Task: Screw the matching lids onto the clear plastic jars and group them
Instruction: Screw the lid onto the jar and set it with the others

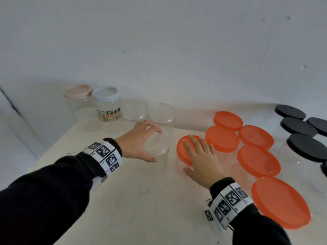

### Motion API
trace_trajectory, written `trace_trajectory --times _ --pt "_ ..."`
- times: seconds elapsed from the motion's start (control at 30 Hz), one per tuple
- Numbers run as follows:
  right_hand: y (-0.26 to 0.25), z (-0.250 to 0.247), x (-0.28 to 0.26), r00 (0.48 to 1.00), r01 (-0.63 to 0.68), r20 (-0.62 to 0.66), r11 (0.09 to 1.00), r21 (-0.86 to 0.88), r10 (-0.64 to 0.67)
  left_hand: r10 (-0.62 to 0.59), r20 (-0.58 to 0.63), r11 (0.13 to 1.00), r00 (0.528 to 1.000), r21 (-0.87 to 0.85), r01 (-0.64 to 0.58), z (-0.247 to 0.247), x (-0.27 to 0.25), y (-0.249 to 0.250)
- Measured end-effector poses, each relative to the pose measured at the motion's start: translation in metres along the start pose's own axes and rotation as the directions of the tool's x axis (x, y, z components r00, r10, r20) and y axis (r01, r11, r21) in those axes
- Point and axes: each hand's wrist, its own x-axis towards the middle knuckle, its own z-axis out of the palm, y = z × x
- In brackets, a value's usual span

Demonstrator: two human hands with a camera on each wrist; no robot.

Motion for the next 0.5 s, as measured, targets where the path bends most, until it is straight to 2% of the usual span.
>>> trace_trajectory --times 0.23,0.33,0.5 --pt "-0.003 0.007 0.044 0.996 -0.07 -0.059 0.998 0.001 0.07 -0.092 -0.075 0.996 0.993 0.002 0.093 -0.017 -0.027 -0.021" --pt "0.0 0.007 0.057 0.995 -0.081 -0.059 0.997 0.0 0.081 -0.101 -0.175 0.995 0.979 -0.025 0.098 -0.036 -0.031 -0.02" --pt "0.005 0.005 0.072 0.994 -0.098 -0.051 0.995 0.009 0.098 -0.088 -0.378 0.992 0.922 -0.118 0.046 -0.081 -0.026 -0.01"
